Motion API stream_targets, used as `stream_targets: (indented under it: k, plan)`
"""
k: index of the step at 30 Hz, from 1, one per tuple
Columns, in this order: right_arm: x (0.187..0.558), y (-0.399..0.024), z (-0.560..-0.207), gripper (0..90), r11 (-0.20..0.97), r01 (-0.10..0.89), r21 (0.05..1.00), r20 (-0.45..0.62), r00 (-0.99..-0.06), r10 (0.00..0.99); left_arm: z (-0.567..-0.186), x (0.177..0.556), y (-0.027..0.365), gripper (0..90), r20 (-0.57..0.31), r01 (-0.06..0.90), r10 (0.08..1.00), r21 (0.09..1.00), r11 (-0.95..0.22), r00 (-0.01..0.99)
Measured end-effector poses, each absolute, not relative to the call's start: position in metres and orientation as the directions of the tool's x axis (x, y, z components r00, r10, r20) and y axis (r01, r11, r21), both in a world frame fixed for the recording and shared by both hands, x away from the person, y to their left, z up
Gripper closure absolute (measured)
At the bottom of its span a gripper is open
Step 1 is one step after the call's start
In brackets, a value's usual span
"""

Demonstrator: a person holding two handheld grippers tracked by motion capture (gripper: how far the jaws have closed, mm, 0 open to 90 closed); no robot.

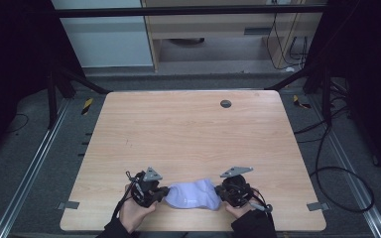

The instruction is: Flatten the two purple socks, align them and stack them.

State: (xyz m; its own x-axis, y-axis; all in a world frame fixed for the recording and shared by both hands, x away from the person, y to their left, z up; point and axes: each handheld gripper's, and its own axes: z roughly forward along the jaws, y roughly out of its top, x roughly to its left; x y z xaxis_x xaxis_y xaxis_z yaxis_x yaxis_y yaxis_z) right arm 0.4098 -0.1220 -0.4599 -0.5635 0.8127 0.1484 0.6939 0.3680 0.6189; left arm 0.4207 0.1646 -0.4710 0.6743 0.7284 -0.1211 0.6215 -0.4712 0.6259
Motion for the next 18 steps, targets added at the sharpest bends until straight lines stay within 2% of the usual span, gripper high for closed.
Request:
stream_targets:
  k: [7, 10, 15, 18]
  plan:
    - [0.413, -0.123, -0.468, 85.6, 0.385, 0.698, 0.604, 0.132, -0.564, 0.815, -0.473, 0.421, 0.165, 84.5, -0.114, 0.624, 0.729, 0.616, -0.480, 0.674]
    - [0.413, -0.123, -0.468, 79.9, 0.388, 0.691, 0.610, 0.122, -0.565, 0.816, -0.472, 0.420, 0.167, 79.8, -0.114, 0.626, 0.738, 0.624, -0.468, 0.665]
    - [0.413, -0.130, -0.463, 74.4, 0.372, 0.645, 0.667, 0.105, -0.576, 0.811, -0.459, 0.417, 0.172, 73.8, -0.093, 0.595, 0.750, 0.676, -0.435, 0.655]
    - [0.412, -0.132, -0.460, 74.9, 0.347, 0.617, 0.707, 0.114, -0.583, 0.804, -0.455, 0.416, 0.170, 72.7, -0.087, 0.562, 0.750, 0.719, -0.409, 0.656]
